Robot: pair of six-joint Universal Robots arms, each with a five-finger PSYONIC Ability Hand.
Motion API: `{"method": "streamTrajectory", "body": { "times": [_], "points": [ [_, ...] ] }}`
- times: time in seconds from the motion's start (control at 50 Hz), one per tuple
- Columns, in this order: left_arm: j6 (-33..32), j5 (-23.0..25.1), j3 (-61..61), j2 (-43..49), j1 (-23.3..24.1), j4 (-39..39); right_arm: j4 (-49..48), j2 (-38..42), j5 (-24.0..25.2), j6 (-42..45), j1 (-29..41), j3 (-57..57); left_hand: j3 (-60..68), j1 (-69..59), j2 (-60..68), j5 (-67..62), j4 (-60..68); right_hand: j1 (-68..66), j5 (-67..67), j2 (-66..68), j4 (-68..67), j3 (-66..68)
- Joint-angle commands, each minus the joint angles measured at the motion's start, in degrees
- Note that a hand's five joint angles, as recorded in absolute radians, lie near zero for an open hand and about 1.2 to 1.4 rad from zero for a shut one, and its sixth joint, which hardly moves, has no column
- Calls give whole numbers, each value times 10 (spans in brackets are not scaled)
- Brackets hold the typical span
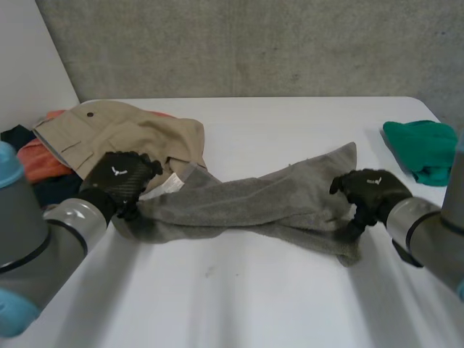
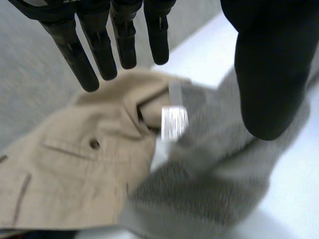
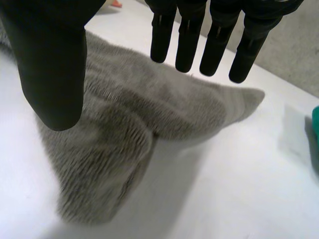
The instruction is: Fold the laundry.
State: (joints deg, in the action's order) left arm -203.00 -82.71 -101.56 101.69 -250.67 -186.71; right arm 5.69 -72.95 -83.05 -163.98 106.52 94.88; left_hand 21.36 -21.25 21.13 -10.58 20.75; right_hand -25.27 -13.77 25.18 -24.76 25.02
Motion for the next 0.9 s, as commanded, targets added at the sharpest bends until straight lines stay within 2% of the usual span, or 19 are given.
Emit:
{"method": "streamTrajectory", "body": {
  "times": [0.02,0.08,0.14,0.16,0.22,0.24,0.26,0.3,0.38,0.44,0.52,0.6,0.64,0.72,0.8,0.9],
  "points": [
    [-85,3,66,134,-30,2,-95,17,-19,-6,18,69,-17,16,-15,10,-11,5,-10,-4,0,-2],
    [-99,1,82,161,-27,-2,-114,25,-25,-3,27,77,-9,8,-7,1,-3,1,-14,0,-4,1],
    [-104,-5,107,198,-24,-15,-143,40,-48,5,35,79,105,-106,107,-113,111,-82,-97,83,-87,85],
    [-104,-10,117,210,-22,-18,-155,43,-59,10,37,79,227,-228,229,-235,233,-203,-218,204,-208,205],
    [-104,-18,127,218,-18,-18,-167,46,-68,23,38,80,450,-451,452,-457,456,-358,-373,359,-363,361],
    [-101,-24,131,218,-14,-18,-165,46,-68,35,38,79,585,-586,587,-593,591,-494,-509,494,-499,496],
    [-101,-25,131,215,-12,-17,-162,42,-66,43,38,78,586,-587,589,-594,592,-547,-562,548,-552,549],
    [-98,-31,129,206,-8,-15,-152,36,-65,60,38,77,586,-587,589,-594,592,-547,-562,548,-552,550],
    [-83,-46,101,148,4,5,-116,-29,-63,103,27,76,586,-587,589,-594,592,-547,-562,548,-552,550],
    [-59,-51,72,51,12,21,-87,-110,-56,136,3,66,586,-587,589,-594,592,-547,-562,548,-552,550],
    [1,-47,51,-104,19,57,-16,-199,-13,198,-26,2,586,-587,589,-594,592,-547,-562,548,-552,550],
    [51,-35,58,-201,23,89,69,-227,26,222,-63,-69,586,-587,589,-594,592,-547,-562,548,-552,550],
    [66,-30,61,-221,21,95,93,-225,40,220,-71,-94,586,-587,589,-594,592,-547,-562,548,-552,550],
    [79,-26,72,-202,13,108,115,-188,69,211,-59,-147,586,-587,589,-594,592,-547,-562,548,-552,550],
    [75,-36,87,-123,6,103,110,-122,68,207,-31,-179,586,-587,589,-594,592,-547,-562,548,-552,550],
    [54,-67,151,31,4,77,81,-10,67,203,7,-199,586,-587,589,-594,592,-547,-562,548,-552,550]
  ]
}}
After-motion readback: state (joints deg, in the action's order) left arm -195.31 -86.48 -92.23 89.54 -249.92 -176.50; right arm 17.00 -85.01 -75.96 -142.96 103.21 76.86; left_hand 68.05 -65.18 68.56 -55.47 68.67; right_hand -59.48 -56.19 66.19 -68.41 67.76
